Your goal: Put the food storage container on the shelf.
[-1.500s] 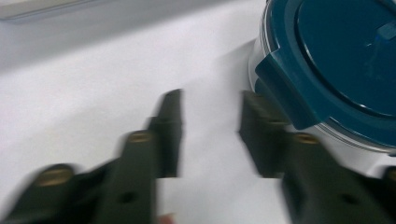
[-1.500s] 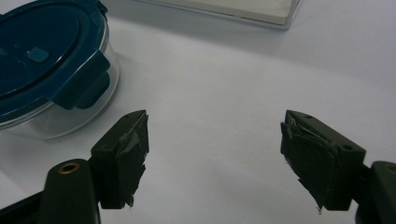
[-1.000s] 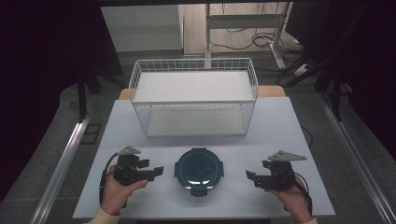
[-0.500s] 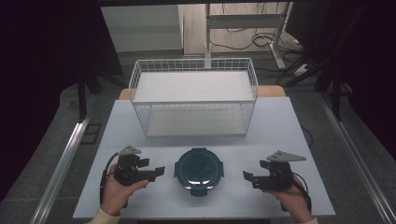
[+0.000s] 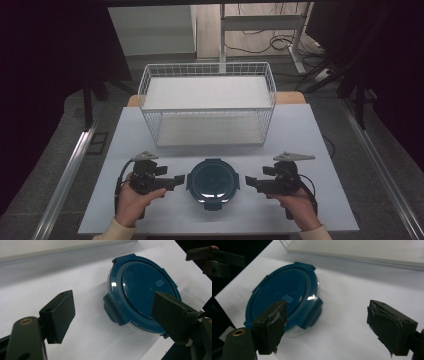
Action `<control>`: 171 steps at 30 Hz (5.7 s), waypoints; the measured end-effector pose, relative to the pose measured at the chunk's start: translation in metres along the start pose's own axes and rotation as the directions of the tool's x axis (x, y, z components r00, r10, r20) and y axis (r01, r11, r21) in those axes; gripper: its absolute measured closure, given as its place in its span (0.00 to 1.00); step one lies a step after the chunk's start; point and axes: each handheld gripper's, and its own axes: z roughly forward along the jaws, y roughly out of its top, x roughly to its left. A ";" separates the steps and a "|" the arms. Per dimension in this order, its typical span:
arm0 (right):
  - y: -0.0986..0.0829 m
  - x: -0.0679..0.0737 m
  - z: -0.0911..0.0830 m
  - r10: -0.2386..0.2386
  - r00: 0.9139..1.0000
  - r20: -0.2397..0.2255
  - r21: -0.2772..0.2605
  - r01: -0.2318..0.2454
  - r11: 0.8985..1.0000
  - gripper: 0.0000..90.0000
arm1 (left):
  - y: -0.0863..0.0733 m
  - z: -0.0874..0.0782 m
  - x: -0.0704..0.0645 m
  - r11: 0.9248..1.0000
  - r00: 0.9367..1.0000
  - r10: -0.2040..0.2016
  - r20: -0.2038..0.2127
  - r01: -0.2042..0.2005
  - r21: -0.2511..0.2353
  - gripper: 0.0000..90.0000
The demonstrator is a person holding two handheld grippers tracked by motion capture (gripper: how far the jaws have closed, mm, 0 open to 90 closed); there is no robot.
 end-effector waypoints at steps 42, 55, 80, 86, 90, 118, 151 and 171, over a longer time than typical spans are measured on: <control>-0.018 0.017 0.077 0.268 0.949 -0.167 0.166 -0.241 0.956 0.17 | -0.019 0.064 0.013 0.968 0.936 -0.236 0.261 0.204 0.146 0.26; -0.020 0.011 0.076 0.362 0.914 -0.181 0.151 -0.338 0.929 0.27 | -0.018 0.067 0.012 0.951 0.918 -0.296 0.263 0.257 0.171 0.31; -0.022 0.023 0.054 0.280 0.939 -0.198 0.068 -0.272 0.960 0.41 | -0.025 0.043 -0.003 0.968 0.937 -0.249 0.244 0.237 0.076 0.44; -0.018 0.025 0.049 0.257 0.942 -0.215 0.039 -0.255 0.966 0.41 | -0.019 0.034 -0.009 0.976 0.946 -0.216 0.243 0.212 0.045 0.44; -0.013 0.028 0.044 0.234 0.946 -0.225 0.016 -0.237 0.971 0.41 | -0.014 0.028 -0.012 0.982 0.952 -0.190 0.241 0.190 0.025 0.45; 0.045 0.033 0.018 0.110 0.974 -0.199 -0.073 -0.126 0.989 0.41 | 0.043 0.006 -0.020 0.993 0.964 -0.085 0.254 0.102 -0.055 0.45; 0.140 0.045 -0.011 0.000 0.984 -0.176 -0.153 -0.027 0.988 0.41 | 0.129 -0.035 -0.025 0.990 0.972 0.010 0.234 0.024 -0.142 0.44; 0.193 0.036 -0.016 -0.028 0.983 -0.184 -0.175 -0.005 0.985 0.41 | 0.183 -0.046 -0.022 0.987 0.977 0.050 0.209 -0.016 -0.162 0.44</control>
